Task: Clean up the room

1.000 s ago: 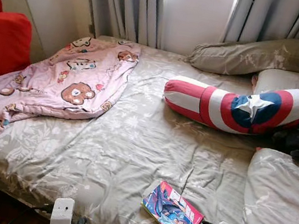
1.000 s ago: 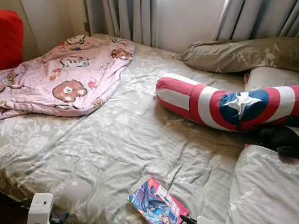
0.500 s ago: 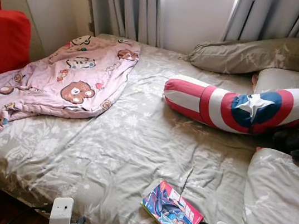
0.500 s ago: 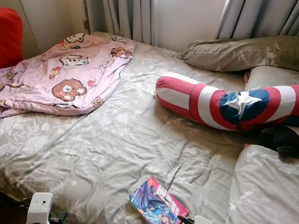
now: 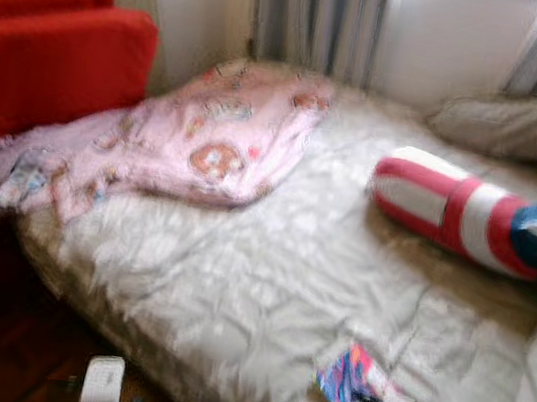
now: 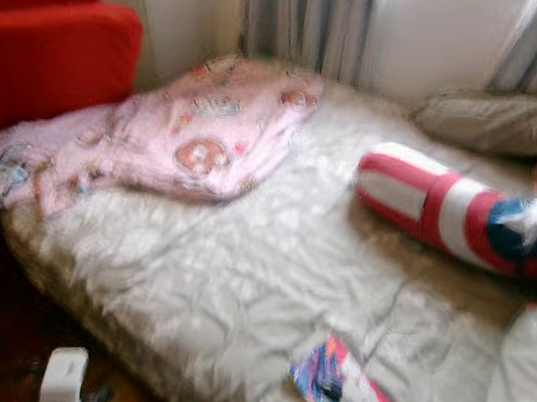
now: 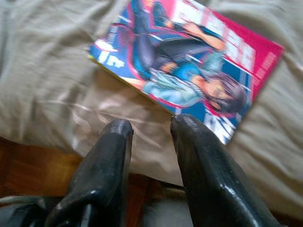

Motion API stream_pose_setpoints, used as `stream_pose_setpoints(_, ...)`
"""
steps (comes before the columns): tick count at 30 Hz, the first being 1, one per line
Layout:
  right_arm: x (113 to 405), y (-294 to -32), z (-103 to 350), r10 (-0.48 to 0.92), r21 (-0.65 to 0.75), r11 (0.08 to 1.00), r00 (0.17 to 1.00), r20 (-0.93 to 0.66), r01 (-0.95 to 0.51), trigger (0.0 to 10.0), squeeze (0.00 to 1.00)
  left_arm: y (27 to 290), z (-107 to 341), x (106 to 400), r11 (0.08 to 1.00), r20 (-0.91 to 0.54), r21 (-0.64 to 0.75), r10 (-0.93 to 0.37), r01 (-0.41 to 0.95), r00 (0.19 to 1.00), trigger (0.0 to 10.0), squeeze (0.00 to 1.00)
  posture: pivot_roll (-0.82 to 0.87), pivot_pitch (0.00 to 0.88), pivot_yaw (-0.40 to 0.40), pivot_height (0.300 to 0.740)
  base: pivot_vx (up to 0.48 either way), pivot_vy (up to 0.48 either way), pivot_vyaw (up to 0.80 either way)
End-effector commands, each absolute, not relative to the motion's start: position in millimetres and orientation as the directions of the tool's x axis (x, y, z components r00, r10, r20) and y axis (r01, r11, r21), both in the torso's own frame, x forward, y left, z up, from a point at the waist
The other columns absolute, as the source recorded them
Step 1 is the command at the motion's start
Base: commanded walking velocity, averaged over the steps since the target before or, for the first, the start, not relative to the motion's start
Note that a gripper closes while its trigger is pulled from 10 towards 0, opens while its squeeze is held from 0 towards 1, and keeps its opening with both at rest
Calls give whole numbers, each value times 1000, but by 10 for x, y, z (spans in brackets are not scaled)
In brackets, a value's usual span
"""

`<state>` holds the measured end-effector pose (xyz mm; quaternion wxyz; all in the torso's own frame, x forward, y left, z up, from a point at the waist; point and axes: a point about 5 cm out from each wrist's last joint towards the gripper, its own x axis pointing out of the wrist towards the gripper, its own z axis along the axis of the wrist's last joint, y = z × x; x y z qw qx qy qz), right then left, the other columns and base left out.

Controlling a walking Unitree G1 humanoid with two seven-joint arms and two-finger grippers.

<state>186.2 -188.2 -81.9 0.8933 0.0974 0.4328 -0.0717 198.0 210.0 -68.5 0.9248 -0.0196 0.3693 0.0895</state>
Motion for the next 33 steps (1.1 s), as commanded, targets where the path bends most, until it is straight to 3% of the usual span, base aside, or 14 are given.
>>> stream_pose_setpoints(1, 1817, -1920, -836, -60, 109, 965, 605, -794, 239, 10000, 0, 2064, -727, 1925, 983, -709, 27, 147, -181, 690, 10000, 0, 48, 0, 38, 739, 0, 480, 0)
stream_pose_setpoints(33, 1835, -1881, -833, -40, 124, 966, 608, -793, 226, 10000, 0, 2123, -737, 1896, 979, -721, 22, 157, -204, 675, 10000, 0, 48, 0, 42, 739, 0, 480, 0)
